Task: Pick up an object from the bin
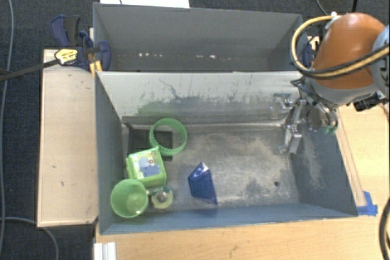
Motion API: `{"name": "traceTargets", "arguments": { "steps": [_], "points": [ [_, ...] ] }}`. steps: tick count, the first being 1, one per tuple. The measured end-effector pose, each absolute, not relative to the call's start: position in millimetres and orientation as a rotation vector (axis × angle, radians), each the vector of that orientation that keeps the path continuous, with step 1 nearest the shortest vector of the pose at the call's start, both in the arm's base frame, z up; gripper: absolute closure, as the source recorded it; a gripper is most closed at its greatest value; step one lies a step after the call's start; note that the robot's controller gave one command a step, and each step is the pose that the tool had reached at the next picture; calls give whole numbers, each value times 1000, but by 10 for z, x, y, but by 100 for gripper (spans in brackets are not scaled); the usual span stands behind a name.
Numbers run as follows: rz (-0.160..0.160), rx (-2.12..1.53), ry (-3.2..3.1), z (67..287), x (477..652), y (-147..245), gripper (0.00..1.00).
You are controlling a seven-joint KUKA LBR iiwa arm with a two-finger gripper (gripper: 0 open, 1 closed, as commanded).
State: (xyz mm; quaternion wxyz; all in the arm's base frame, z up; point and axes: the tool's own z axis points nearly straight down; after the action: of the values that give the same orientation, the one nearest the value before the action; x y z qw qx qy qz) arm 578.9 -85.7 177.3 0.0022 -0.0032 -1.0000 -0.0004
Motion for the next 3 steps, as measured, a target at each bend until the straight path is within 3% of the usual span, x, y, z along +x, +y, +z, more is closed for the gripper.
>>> {"name": "traceTargets", "arguments": {
  "steps": [1, 2, 3],
  "points": [
    [0, -7, -3145, 1819, 5806, -854, 0],
    [2, -82, -3150, 1365, 5757, -490, 0],
    [-2, -358, -3116, 1181, 5386, -150, 0]
  ]
}}
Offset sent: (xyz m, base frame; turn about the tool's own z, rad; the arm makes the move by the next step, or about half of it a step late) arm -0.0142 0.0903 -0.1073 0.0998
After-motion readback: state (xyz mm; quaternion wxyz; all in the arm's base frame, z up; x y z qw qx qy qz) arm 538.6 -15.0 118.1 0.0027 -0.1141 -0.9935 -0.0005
